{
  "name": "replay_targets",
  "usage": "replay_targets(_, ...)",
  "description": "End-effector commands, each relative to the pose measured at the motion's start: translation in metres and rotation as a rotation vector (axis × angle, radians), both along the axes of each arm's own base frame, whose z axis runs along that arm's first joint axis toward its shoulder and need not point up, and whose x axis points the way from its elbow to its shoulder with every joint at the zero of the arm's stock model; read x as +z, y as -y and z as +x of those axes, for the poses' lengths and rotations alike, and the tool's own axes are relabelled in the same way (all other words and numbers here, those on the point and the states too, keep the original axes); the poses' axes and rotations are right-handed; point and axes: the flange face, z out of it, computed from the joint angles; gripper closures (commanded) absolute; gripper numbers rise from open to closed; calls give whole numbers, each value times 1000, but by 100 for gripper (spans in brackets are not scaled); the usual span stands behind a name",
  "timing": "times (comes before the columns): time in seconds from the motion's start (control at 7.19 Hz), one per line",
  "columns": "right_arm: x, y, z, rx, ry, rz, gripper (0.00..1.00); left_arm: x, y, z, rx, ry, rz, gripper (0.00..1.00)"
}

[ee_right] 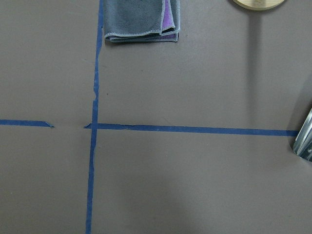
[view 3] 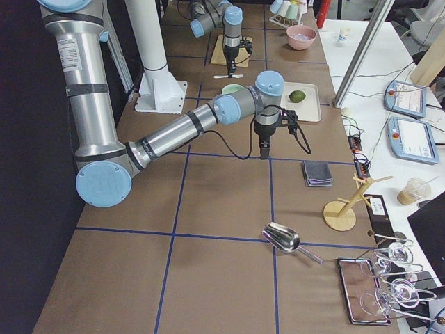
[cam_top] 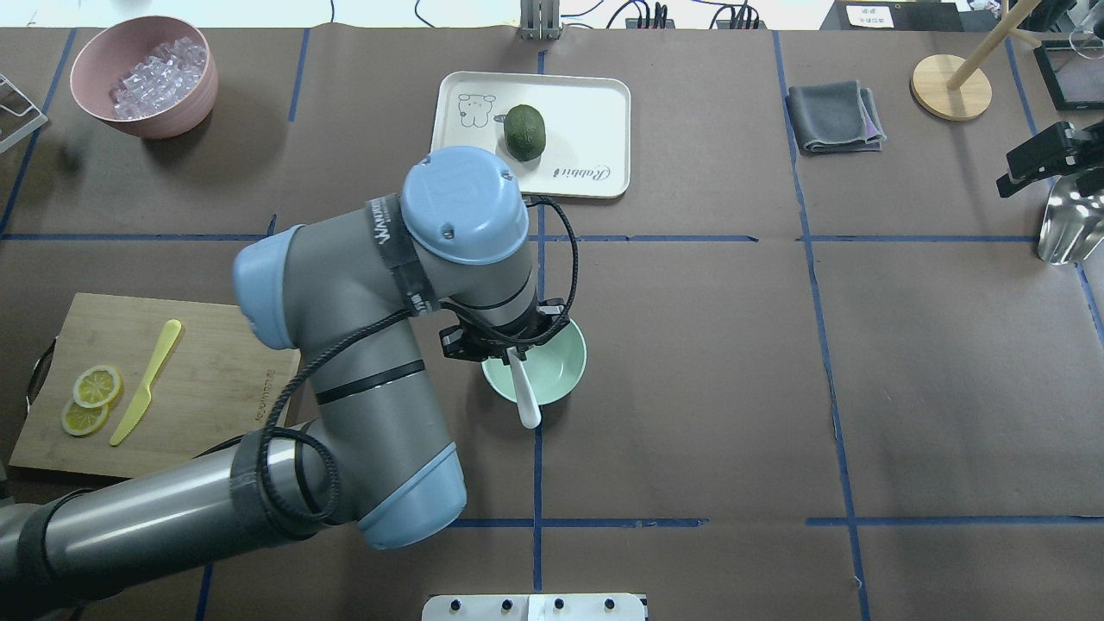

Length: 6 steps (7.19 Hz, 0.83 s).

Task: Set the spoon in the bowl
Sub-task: 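Lift the white spoon with the left gripper and carry it over the bowl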

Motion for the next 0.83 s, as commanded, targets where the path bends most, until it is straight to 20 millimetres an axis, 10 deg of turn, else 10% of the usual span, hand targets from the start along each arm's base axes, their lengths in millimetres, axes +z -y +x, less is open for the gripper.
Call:
replay_targets(0.0,0,-1,0,1,9,-7,0,4,6,17,3,14,-6,100)
replay_targets(0.56,-1,1,1,3,11,-6,0,4,2,21,14,17,-4,94)
replay_targets(0.7,-2,1,5,10,12,-6,0,6,0,24,18,20,-6,55)
